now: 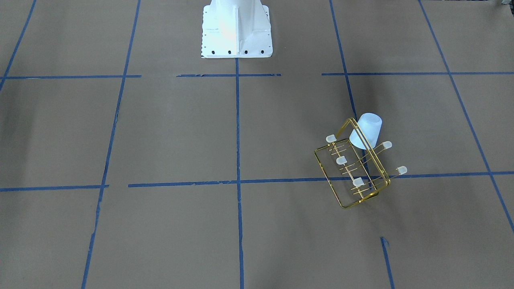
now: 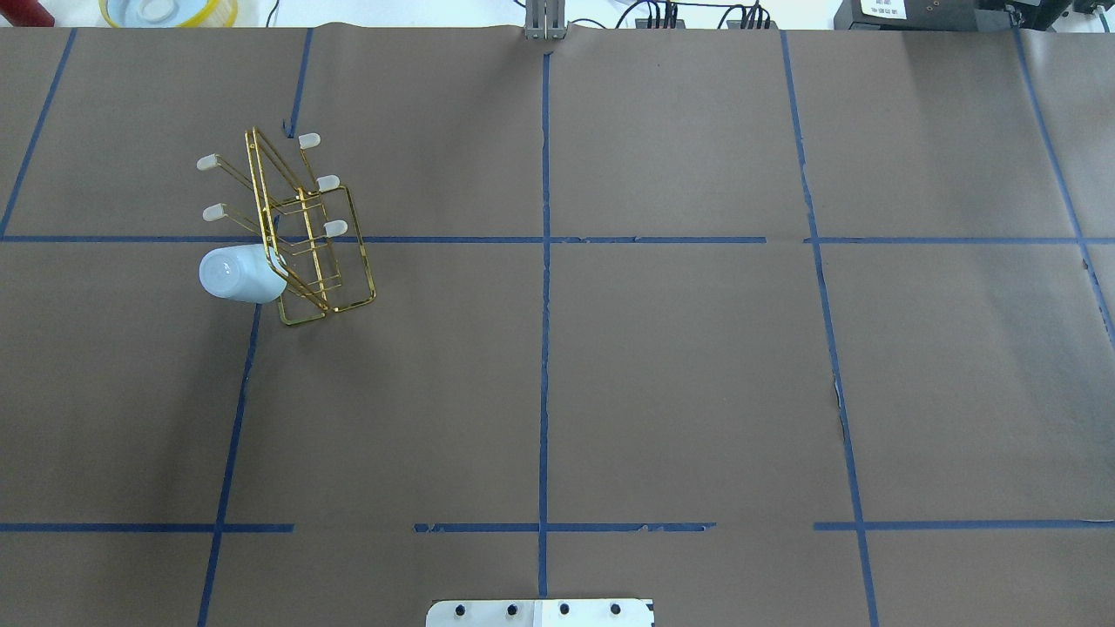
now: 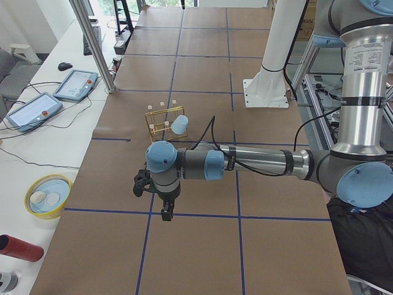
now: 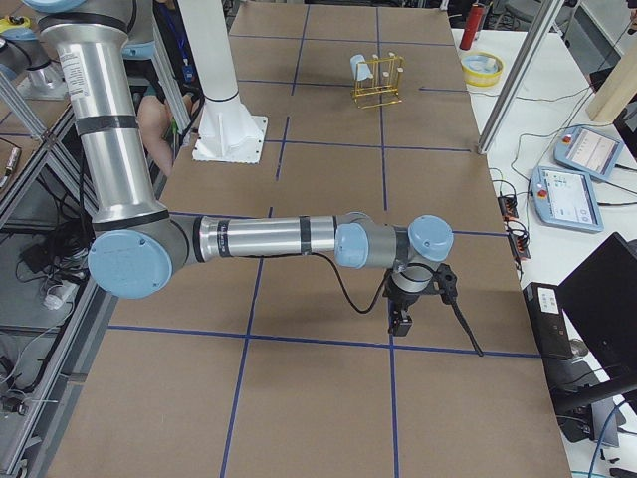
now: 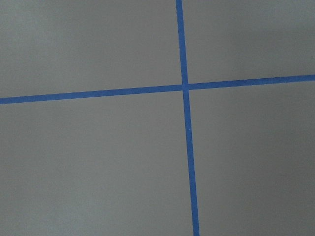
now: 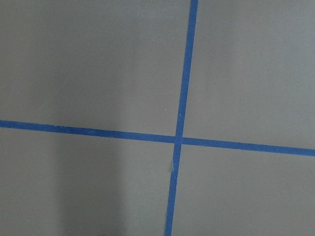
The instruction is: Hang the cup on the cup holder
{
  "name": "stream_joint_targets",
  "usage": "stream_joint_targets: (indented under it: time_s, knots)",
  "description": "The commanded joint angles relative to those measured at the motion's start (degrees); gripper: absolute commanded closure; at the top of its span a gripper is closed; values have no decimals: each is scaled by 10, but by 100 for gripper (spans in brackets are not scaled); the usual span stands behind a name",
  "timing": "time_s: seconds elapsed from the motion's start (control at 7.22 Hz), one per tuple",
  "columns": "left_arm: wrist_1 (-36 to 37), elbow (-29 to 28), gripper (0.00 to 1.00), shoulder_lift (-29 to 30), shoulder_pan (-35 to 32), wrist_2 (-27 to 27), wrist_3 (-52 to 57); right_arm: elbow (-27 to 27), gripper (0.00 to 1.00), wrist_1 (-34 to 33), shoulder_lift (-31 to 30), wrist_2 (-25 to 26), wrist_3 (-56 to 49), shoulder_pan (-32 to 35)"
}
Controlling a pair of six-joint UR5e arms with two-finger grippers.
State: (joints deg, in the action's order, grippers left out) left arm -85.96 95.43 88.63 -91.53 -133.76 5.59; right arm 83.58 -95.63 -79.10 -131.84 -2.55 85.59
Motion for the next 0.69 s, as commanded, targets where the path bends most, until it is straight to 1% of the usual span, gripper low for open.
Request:
stream_joint_targets:
  time_s: [0.0, 0.55]
  knots:
    - [-2, 1, 0, 0, -5, -4, 0, 0, 0, 0, 0, 0, 0, 0]
    - [-3, -2, 0, -8, -19, -4, -1, 0, 0, 0, 0, 0, 0, -1]
